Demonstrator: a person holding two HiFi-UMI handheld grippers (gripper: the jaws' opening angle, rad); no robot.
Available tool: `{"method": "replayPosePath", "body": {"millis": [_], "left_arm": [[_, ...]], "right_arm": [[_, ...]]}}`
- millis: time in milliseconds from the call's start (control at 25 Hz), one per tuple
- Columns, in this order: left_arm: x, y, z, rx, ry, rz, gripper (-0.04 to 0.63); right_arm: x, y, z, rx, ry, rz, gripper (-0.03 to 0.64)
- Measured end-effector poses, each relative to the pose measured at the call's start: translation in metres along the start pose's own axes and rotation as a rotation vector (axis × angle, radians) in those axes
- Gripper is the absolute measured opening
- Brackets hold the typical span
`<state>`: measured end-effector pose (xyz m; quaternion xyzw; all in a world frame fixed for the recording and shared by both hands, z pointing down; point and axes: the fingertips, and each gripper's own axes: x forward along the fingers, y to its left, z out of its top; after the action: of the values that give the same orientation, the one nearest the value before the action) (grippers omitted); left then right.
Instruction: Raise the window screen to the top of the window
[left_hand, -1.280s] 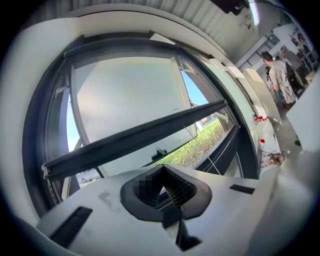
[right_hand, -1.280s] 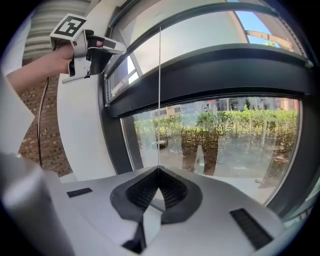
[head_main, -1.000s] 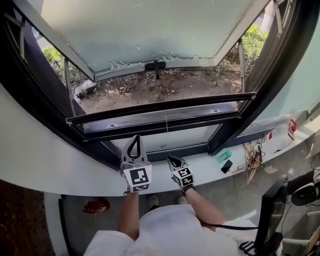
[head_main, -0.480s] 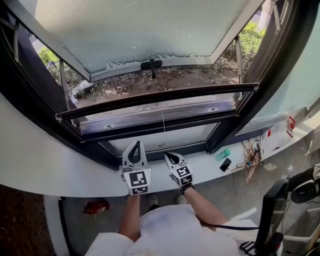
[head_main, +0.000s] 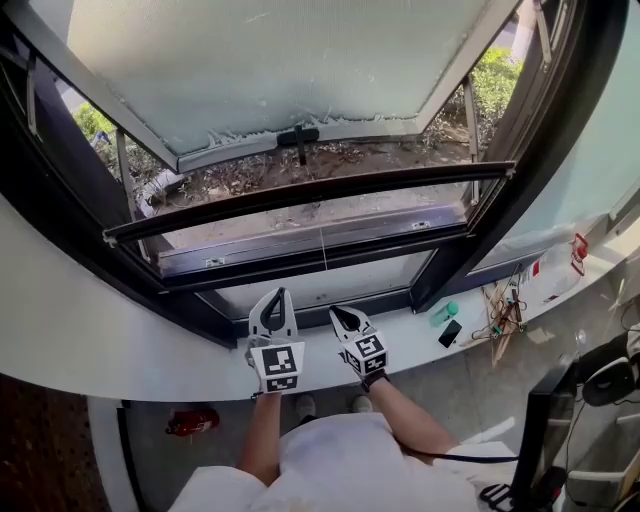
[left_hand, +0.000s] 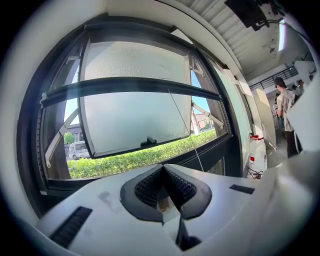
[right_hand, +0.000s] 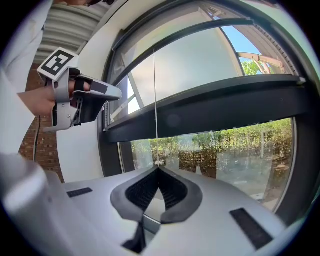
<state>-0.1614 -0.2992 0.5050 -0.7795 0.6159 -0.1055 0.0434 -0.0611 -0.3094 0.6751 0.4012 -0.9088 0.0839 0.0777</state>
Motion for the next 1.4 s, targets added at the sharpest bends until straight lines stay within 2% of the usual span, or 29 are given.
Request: {"method": "replayPosePath", "body": {"millis": [360, 720, 1080, 1240, 1400], "left_arm": [[0.004, -0.005, 0.004, 0.016, -0.008, -0.019, 0.002], [0.003, -0.003, 0.006, 0.013, -0.009, -0.015, 0.002], [0.005, -0.007, 0.007, 0.002, -0.012, -0.023, 0.002], [0.008, -0.011, 0.007, -0.007, -0.012, -0.035, 0.002], [0.008, -0.015, 0.006, -0.01, -0.012, -0.045, 0.002]], "right_arm": [[0.004, 0.003, 0.018, -0.01, -0.042, 0.006, 0.002], [0.008, 0.006, 0.055, -0.017, -0.12, 0.019, 0.002], [0.002, 0.011, 0.114, -0.058, -0.231, 0.02, 0.002], [-0.003, 0.006, 0.141, -0.02, -0.281, 0.01, 0.002], [-0.007, 0.011, 0.165, -0.067, -0.317, 0.015, 0.002]]}}
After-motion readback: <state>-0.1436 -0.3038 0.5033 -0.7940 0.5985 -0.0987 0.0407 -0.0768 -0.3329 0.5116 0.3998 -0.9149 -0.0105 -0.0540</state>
